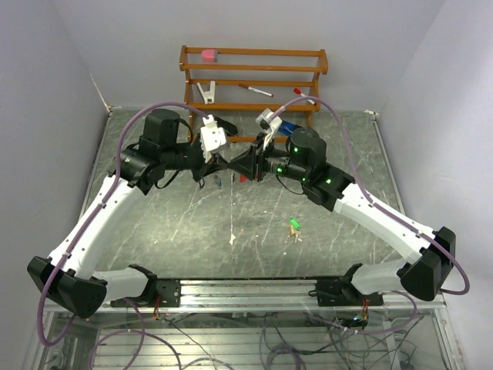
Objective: Put the keys on the keyring
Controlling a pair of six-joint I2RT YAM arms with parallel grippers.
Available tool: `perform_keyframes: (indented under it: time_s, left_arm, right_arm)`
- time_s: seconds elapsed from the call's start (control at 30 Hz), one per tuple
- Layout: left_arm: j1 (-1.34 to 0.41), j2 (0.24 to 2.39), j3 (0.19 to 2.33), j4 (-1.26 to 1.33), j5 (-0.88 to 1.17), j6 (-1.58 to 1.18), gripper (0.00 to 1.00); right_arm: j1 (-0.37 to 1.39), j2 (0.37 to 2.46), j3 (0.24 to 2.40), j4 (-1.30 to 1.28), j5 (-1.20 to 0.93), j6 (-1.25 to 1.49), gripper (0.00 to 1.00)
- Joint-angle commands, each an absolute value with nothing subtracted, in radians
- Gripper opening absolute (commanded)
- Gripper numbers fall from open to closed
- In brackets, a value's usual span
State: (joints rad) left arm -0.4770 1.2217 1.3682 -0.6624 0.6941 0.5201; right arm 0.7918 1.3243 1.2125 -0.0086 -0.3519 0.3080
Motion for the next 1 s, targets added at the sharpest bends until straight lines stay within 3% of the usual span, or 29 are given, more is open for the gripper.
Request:
perform_keyframes:
  time_s: [0.0, 0.97]
  left_arm:
    - [-0.486, 1.215, 1.425, -0.658, 0.764, 0.548, 0.07]
    - [-0.485, 1.223, 1.422, -0.673, 0.796, 0.571, 0.07]
  right_arm:
    - [0.776, 1.301, 1.247, -0.059, -0.346, 0.274, 0.17]
    - [0.740, 1.204, 1.258, -0.129, -0.400, 0.225, 0.18]
